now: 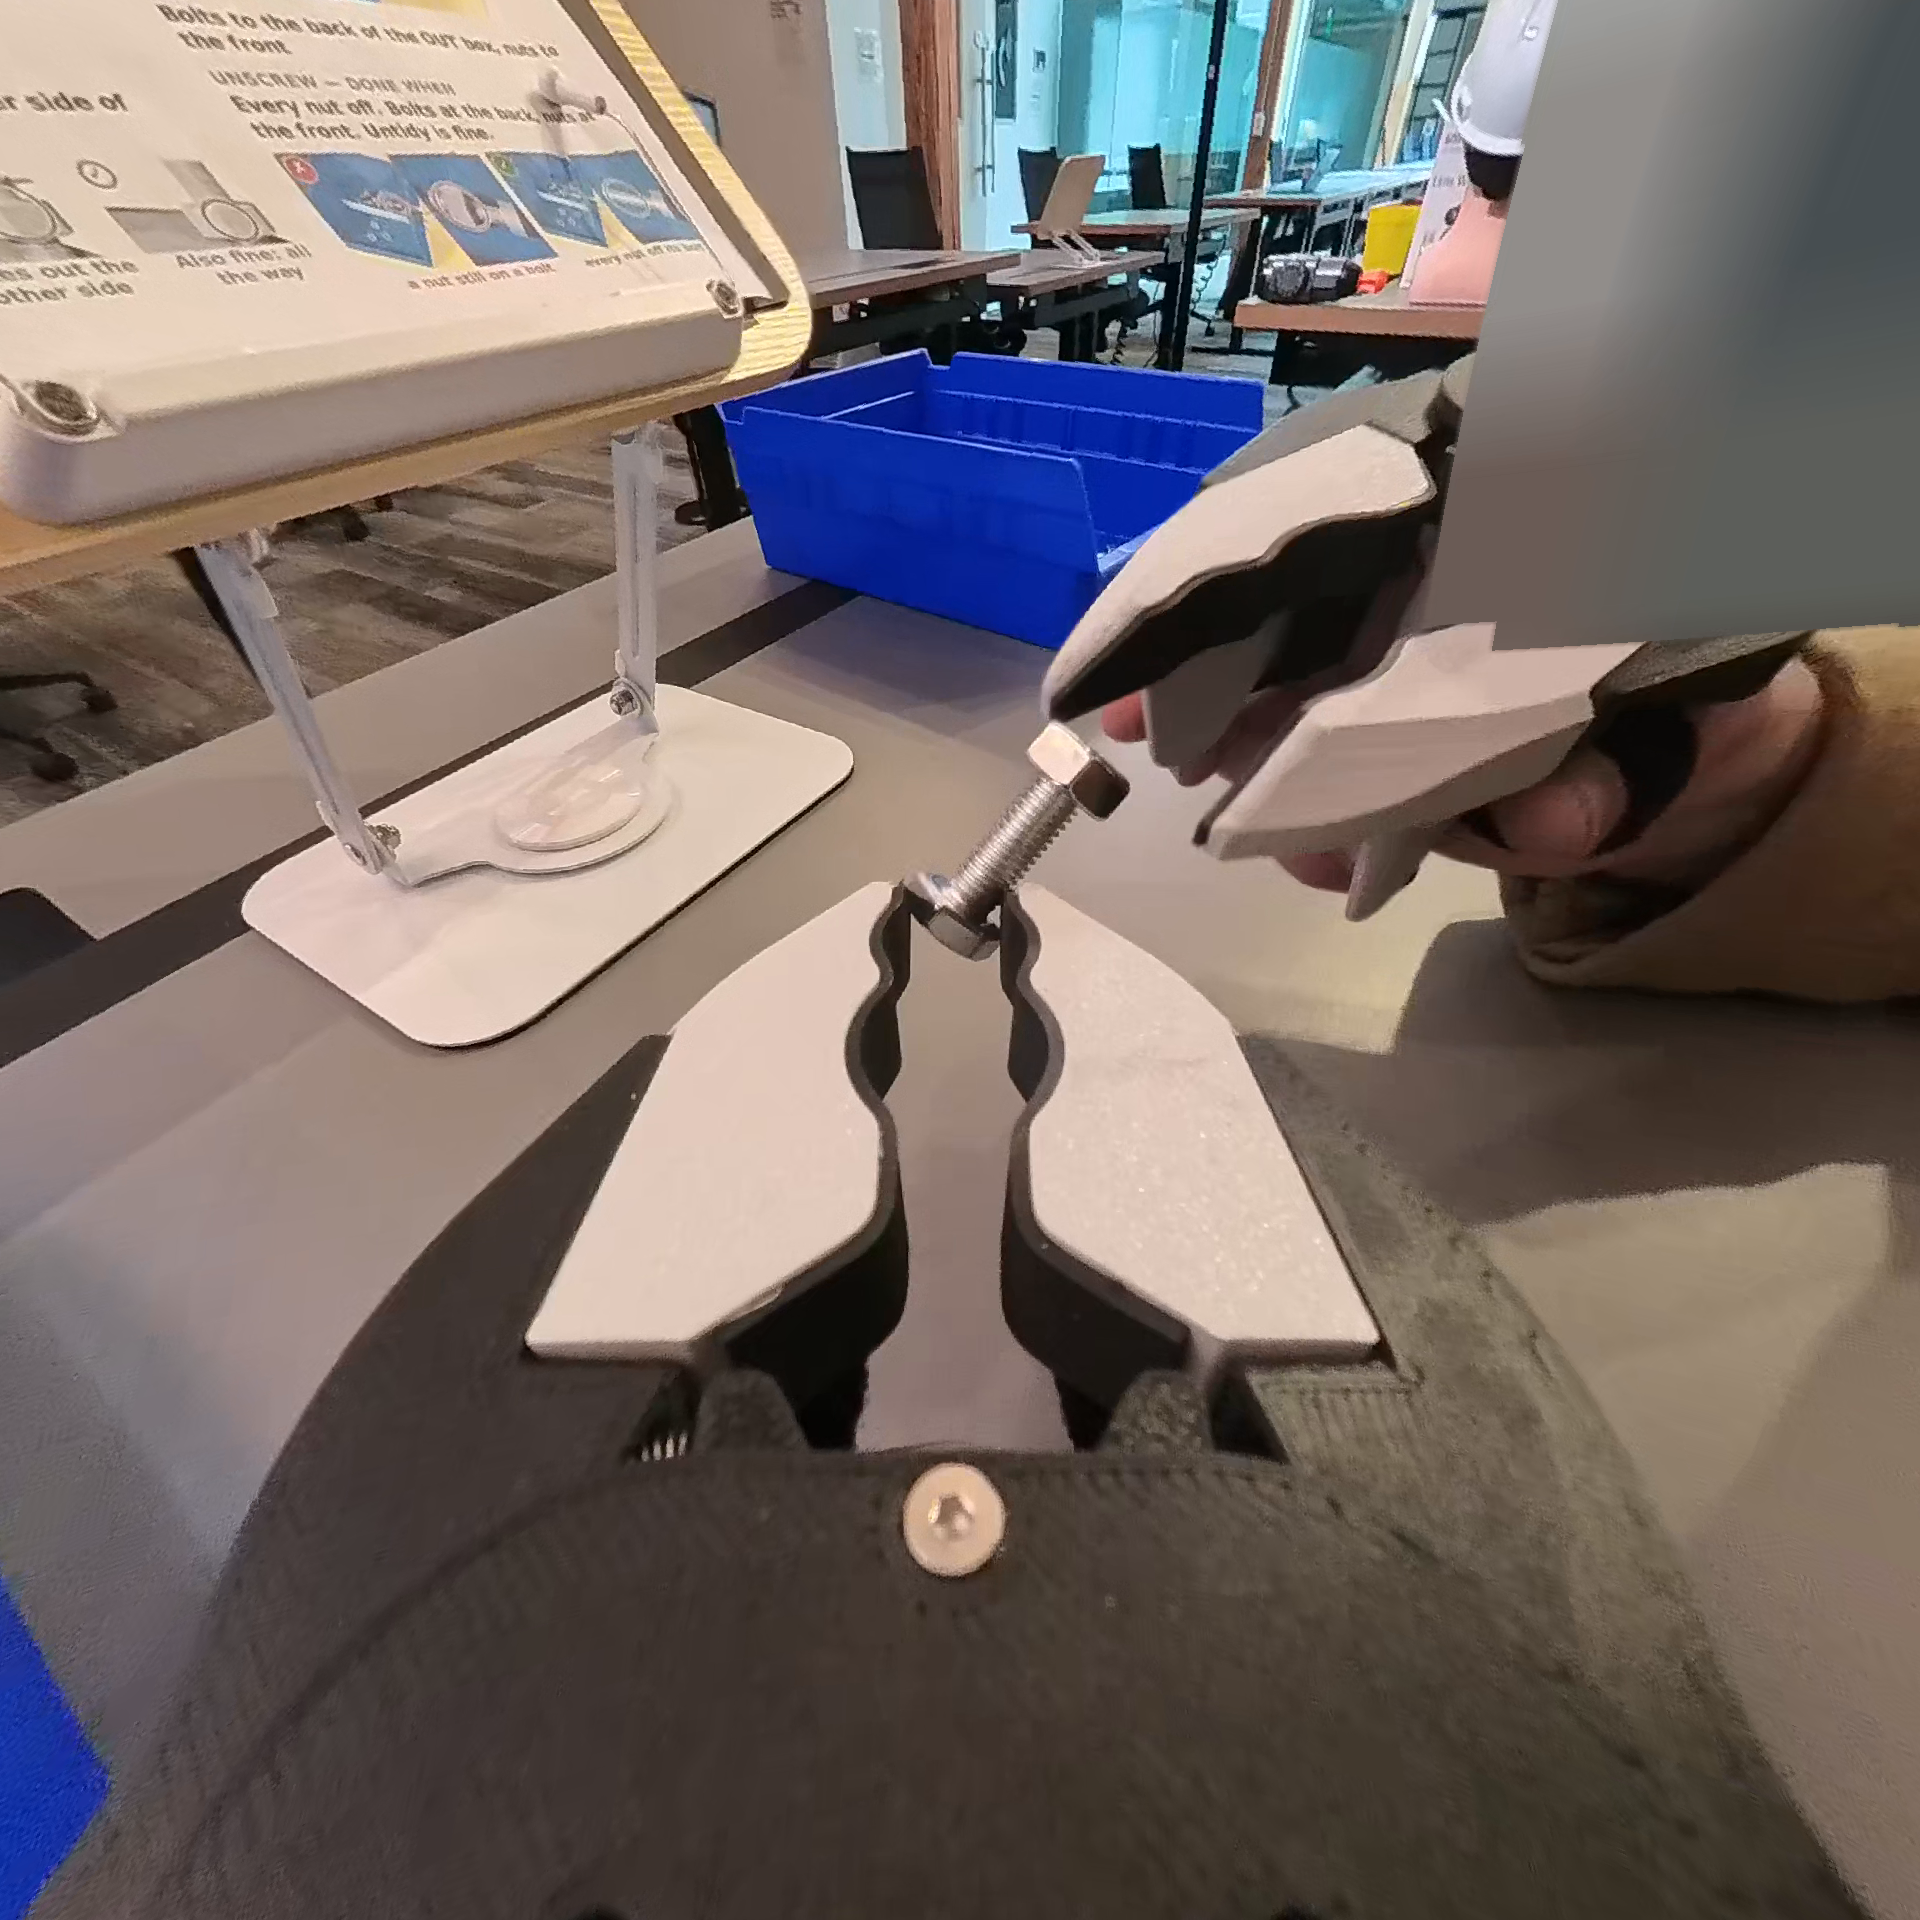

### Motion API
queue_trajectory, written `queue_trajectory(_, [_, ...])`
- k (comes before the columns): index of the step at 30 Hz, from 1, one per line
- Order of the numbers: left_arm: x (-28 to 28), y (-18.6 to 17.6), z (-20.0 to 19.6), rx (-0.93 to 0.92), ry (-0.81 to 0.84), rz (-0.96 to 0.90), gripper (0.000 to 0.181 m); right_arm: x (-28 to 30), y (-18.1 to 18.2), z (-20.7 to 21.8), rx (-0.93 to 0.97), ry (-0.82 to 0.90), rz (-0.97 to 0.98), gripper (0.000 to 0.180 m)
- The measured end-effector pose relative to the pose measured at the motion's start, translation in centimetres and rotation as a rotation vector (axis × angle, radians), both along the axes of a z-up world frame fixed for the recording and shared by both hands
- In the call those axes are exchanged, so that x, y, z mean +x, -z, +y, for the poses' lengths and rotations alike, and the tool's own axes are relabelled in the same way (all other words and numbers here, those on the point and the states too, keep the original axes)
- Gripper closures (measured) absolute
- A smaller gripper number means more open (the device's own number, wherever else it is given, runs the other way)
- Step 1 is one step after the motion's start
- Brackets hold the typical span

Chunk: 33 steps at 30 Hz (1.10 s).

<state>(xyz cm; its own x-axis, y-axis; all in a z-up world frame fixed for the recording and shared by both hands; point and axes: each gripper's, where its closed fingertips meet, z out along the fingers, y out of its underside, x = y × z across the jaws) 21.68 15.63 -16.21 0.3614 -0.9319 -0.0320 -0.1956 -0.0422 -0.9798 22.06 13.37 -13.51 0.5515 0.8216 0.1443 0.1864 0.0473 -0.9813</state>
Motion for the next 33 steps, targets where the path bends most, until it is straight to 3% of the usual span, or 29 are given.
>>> queue_trajectory(3, [0.1, 0.0, -0.1, 0.016, -0.008, 0.016, 0.165, -0.5, 0.7, -0.3, -0.022, -0.017, -0.025, 0.144])
queue_trajectory(5, [-0.2, -0.1, 0.2, 0.010, -0.027, 0.005, 0.165, -1.4, 1.8, -2.2, -0.065, -0.159, -0.097, 0.177])
queue_trajectory(7, [-0.3, -0.1, 0.4, 0.007, -0.028, 0.009, 0.165, -1.7, 2.4, -2.8, -0.089, -0.203, -0.145, 0.175])
queue_trajectory(13, [0.0, -0.1, 0.1, 0.049, -0.029, 0.040, 0.165, -0.1, 1.0, -0.6, -0.013, -0.038, -0.097, 0.152])
queue_trajectory(22, [0.1, 0.1, 0.0, 0.090, -0.035, 0.082, 0.165, 0.7, 0.2, 0.3, 0.080, 0.056, -0.126, 0.151])
queue_trajectory(33, [0.5, -0.1, -0.4, 0.139, -0.039, 0.103, 0.165, 0.3, 0.2, 0.2, 0.047, 0.053, -0.068, 0.162])
